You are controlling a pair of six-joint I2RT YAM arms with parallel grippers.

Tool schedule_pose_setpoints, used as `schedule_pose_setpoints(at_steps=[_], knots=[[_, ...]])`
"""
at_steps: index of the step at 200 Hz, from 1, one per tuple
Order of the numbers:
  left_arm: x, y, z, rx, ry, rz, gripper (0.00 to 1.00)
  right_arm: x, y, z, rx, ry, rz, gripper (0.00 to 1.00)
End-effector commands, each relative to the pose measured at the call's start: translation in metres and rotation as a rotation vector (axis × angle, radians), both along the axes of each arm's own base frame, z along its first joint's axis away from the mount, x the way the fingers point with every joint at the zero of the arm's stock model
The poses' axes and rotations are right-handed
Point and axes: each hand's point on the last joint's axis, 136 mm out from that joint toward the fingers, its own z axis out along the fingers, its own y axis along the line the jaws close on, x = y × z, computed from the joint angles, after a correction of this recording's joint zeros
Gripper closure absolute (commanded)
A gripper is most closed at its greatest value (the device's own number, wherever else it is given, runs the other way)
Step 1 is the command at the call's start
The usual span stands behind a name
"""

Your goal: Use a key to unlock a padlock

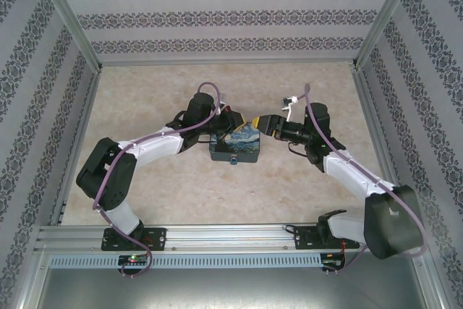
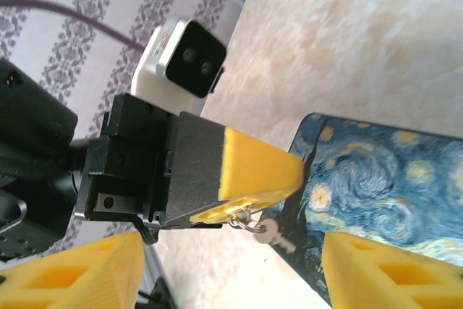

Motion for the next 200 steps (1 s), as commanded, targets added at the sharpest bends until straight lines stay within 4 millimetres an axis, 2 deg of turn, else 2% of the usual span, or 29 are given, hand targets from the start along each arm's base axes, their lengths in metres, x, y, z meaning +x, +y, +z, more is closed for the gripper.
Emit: schedule_pose_setpoints(at_steps=[1, 42, 91, 119, 161, 200], knots=[[0.009, 0.004, 0.04, 0.017, -0.244, 0.016, 1.0, 0.007, -0.009, 0.005, 0.056, 0.062, -0.119, 0.33], [0.023, 0.005, 0.074, -0.07, -0.362, 0.078, 1.0, 0.008, 0.007, 0.032, 0.093, -0.014, -0.114, 0.35], [0.032, 0.009, 0.102, -0.198, -0.397, 0.155, 1.0, 0.008, 0.018, 0.058, 0.125, -0.149, -0.046, 0.39], [0.032, 0.01, 0.111, -0.247, -0.396, 0.167, 1.0, 0.007, 0.02, 0.069, 0.131, -0.204, -0.019, 0.39], [0.032, 0.01, 0.114, -0.321, -0.368, 0.188, 1.0, 0.017, 0.022, 0.08, 0.156, -0.23, -0.01, 0.42], [0.03, 0.01, 0.115, -0.34, -0.359, 0.193, 1.0, 0.027, 0.032, 0.08, 0.192, -0.215, 0.012, 0.44]])
